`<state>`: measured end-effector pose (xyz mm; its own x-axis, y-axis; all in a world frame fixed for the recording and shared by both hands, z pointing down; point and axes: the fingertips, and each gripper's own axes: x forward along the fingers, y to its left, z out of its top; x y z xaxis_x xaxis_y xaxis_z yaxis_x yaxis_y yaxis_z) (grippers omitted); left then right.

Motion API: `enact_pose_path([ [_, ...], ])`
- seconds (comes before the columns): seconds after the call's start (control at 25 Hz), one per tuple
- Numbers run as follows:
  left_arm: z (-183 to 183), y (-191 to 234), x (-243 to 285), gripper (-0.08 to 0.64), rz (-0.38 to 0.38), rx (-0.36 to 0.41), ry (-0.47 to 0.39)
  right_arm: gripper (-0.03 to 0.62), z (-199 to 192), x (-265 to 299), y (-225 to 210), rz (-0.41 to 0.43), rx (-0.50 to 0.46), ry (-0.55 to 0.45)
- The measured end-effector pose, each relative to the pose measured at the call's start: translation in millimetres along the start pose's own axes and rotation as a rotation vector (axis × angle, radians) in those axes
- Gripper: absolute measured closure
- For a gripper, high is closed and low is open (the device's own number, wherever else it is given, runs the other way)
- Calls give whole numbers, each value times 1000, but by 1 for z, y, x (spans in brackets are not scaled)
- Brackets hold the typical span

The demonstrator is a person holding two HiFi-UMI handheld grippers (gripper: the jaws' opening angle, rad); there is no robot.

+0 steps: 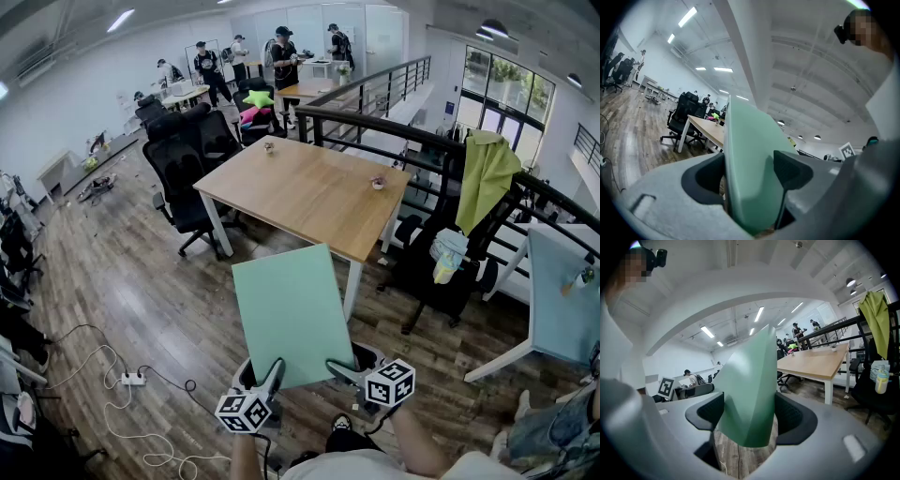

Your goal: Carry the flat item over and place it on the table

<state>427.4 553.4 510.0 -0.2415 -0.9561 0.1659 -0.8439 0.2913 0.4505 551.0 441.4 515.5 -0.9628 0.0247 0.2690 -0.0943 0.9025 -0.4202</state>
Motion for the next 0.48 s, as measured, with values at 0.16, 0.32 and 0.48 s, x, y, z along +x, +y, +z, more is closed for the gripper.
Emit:
enact_pose_path([
  [0.16, -4, 2, -1, 222, 8, 8, -6, 253, -6, 3, -2, 5, -2, 13],
  [0.32, -6, 5, 0, 222, 7, 3, 1, 252, -6, 5, -3, 7, -9, 16],
  [0.48, -2, 8, 3, 221, 4, -7, -3, 249, -3, 8, -4, 6, -5, 8],
])
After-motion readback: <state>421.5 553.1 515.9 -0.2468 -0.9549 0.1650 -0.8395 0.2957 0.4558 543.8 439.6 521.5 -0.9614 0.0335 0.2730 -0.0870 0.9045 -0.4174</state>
